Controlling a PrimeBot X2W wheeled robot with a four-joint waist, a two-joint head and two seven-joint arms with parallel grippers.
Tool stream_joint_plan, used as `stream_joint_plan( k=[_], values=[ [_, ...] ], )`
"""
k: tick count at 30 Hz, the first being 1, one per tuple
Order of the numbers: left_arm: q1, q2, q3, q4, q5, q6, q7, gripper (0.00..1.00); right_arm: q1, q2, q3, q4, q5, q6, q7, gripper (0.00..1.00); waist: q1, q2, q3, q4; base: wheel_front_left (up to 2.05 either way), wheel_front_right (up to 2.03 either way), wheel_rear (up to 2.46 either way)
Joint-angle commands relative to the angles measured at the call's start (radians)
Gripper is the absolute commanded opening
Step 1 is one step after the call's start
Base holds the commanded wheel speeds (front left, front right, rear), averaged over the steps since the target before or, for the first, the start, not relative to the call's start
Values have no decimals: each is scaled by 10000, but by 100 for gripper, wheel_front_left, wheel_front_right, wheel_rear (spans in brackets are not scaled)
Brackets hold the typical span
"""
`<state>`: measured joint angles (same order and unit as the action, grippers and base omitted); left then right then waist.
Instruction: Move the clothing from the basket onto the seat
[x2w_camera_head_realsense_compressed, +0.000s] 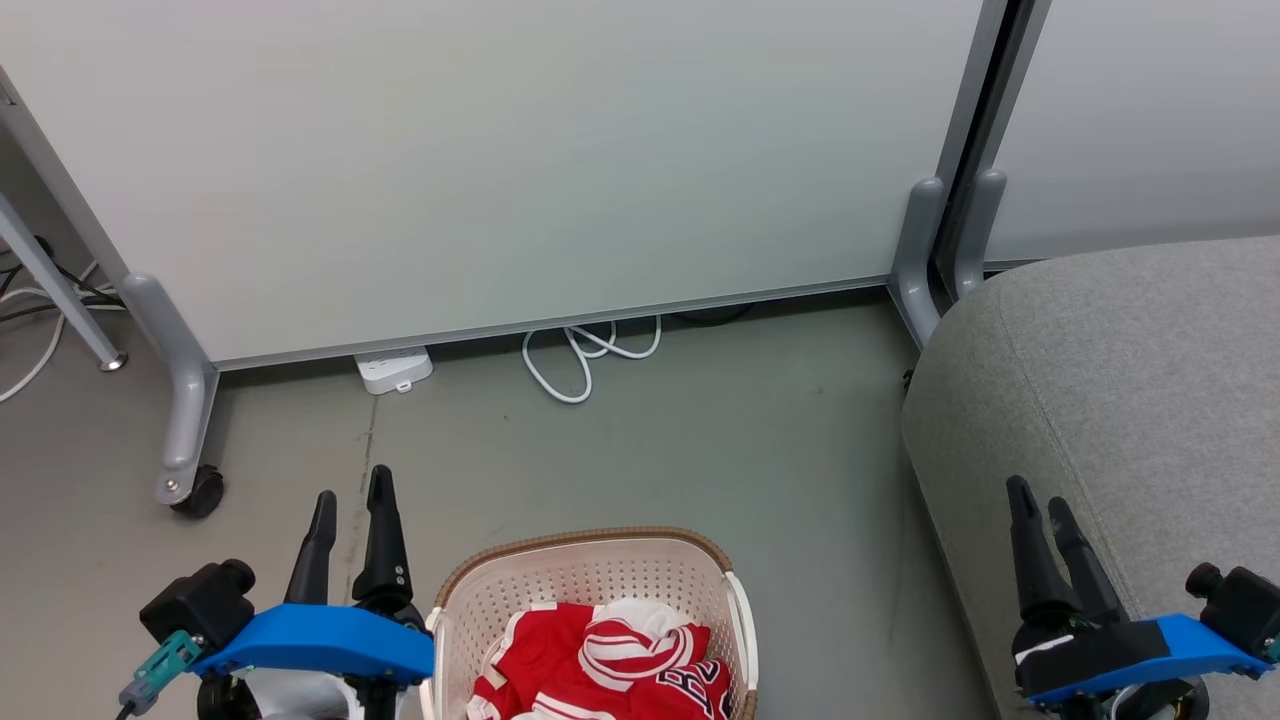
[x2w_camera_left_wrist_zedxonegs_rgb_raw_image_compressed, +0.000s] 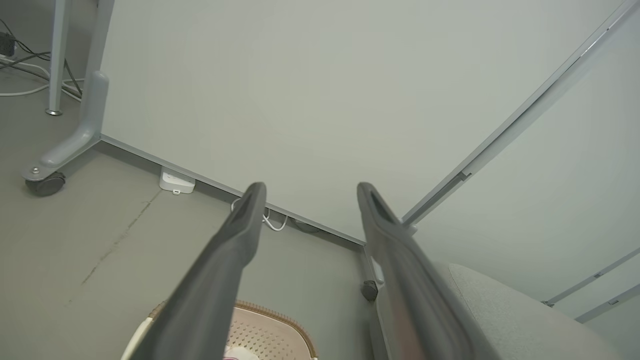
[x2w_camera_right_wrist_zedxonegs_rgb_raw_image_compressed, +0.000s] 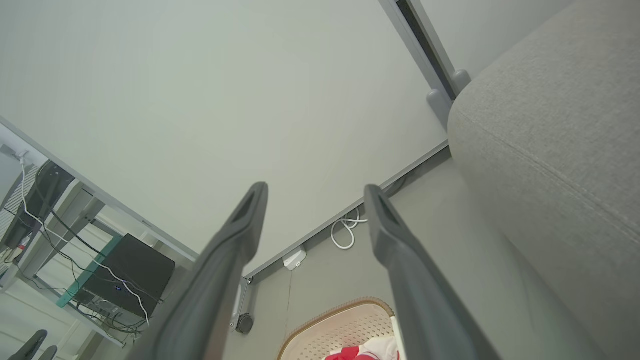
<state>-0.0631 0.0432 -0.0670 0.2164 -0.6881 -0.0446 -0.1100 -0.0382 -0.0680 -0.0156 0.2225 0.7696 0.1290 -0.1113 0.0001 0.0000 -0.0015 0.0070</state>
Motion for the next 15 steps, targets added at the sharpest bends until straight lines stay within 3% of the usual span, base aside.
stream_joint_plan(
  k=[1,15],
  values=[
    [-146,73,-66,-45,426,42,-134,100,-43,-95,32,-59,-424,15,-119,100,-1,0,2,6,0,0,0],
    [-138,77,-350,193,1972,163,-487,100,26,-100,119,49,-1843,18,-474,100,-1,0,-4,39,0,0,0]
  ],
)
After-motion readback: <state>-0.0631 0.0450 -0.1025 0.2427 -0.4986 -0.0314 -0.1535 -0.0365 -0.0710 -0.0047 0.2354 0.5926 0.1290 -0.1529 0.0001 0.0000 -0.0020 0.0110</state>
